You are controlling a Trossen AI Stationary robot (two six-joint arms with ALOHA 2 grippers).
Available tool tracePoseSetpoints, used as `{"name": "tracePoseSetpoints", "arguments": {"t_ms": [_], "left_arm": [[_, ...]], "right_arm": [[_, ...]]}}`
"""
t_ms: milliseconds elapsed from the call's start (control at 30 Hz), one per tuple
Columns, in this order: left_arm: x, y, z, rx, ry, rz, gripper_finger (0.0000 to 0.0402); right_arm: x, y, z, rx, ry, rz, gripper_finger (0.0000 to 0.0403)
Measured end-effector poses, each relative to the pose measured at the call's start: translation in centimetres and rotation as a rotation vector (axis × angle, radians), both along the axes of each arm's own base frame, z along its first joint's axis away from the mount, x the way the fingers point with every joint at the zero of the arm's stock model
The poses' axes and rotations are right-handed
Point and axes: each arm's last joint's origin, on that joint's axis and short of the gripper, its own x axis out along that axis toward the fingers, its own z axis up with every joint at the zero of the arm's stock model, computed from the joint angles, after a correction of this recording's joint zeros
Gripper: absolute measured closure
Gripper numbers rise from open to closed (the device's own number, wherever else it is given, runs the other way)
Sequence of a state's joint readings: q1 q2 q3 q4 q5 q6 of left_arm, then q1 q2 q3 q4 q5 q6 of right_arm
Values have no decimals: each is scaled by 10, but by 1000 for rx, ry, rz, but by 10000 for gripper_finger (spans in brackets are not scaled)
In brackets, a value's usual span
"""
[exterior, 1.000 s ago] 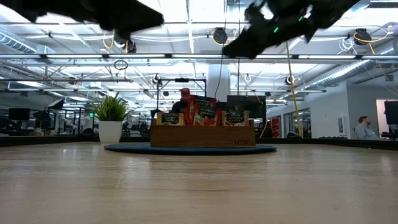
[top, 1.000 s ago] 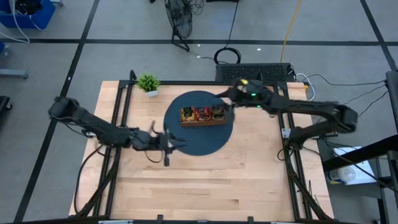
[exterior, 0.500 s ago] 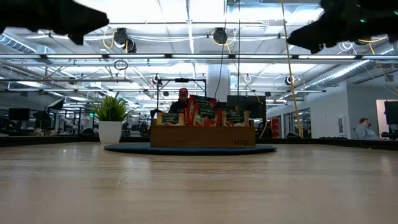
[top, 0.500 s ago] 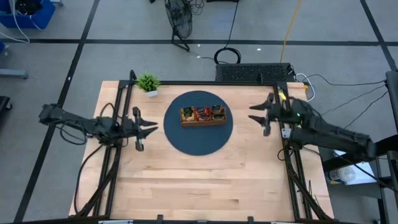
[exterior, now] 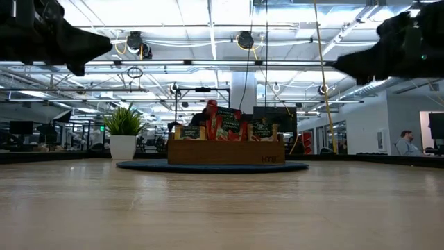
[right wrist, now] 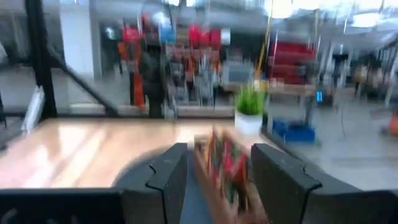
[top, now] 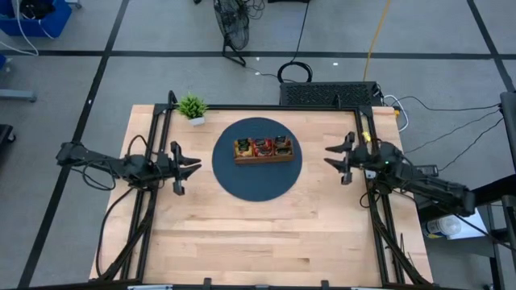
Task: Pick & Place Tea
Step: Return to Home Position
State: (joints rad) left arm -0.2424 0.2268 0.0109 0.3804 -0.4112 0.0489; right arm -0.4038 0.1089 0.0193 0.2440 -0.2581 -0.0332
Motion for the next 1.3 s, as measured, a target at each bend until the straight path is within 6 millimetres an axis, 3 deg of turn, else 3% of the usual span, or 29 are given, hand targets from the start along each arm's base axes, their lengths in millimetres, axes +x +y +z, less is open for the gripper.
{"name": "tracePoseSetpoints", "arguments": {"t_ms": [300,1300], "left_arm": [[1,1,-2,-9,21,42,325],[1,1,-2,-11,19,44,325]], "right_arm": [[0,-1,-1,80,1,-13,242],[0,-1,-2,80,1,-12,241]]}}
